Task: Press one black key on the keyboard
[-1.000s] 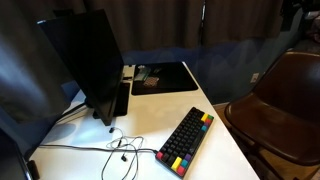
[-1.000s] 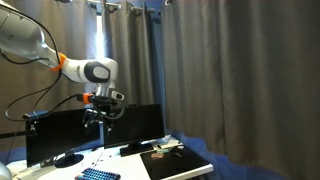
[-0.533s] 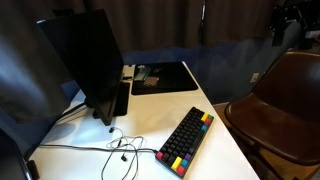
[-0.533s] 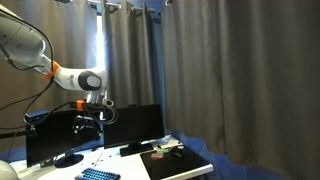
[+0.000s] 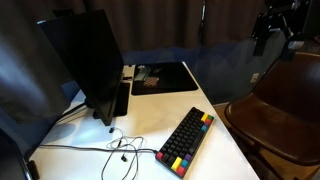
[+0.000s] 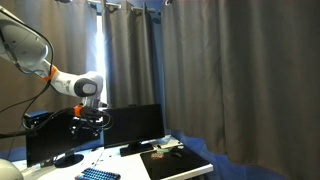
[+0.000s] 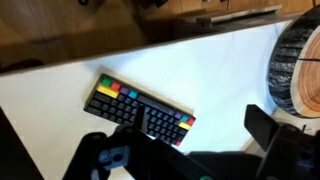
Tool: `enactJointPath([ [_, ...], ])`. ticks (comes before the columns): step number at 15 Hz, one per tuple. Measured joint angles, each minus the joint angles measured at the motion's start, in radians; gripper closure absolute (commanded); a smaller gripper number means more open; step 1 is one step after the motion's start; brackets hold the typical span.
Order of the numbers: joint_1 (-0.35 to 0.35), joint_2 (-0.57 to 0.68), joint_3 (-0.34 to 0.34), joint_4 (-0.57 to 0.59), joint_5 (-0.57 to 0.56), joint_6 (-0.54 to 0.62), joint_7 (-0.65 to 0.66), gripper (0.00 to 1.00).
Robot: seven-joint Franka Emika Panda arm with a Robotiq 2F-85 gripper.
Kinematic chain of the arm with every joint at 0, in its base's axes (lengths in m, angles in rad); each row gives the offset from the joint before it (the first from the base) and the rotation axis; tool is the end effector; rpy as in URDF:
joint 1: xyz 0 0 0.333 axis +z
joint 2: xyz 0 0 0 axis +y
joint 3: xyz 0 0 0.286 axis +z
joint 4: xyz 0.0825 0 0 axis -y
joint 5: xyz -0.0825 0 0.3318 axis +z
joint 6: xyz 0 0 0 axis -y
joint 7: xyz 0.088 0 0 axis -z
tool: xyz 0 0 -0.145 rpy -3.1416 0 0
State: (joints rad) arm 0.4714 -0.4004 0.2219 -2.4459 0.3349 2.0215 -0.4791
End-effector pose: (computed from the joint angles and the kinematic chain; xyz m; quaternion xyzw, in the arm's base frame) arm 0.2774 0.2692 0.4015 -0.8718 -0.4780 0.0234 0.1046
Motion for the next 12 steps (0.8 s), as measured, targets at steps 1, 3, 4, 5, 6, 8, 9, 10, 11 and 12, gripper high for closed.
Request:
enactJointPath([
  [1,0.025,0.033,0.019,-0.005,0.041,0.073,-0.006,0.0],
  [3,0.069,0.112,0.061,-0.013,0.114,0.222,-0.016,0.0],
  [4,0.085,0.157,0.082,-0.013,0.139,0.299,-0.016,0.0],
  [5,0.097,0.202,0.099,-0.011,0.161,0.376,-0.016,0.0],
  [6,0.106,0.249,0.114,-0.008,0.181,0.453,-0.018,0.0],
  [8,0.112,0.339,0.136,0.009,0.214,0.591,-0.032,0.0],
  [9,0.112,0.38,0.143,0.022,0.22,0.634,-0.038,0.0],
  [10,0.112,0.41,0.144,0.036,0.221,0.654,-0.041,0.0],
  [11,0.112,0.428,0.144,0.047,0.221,0.66,-0.042,0.0],
  [12,0.112,0.436,0.144,0.054,0.221,0.66,-0.042,0.0],
])
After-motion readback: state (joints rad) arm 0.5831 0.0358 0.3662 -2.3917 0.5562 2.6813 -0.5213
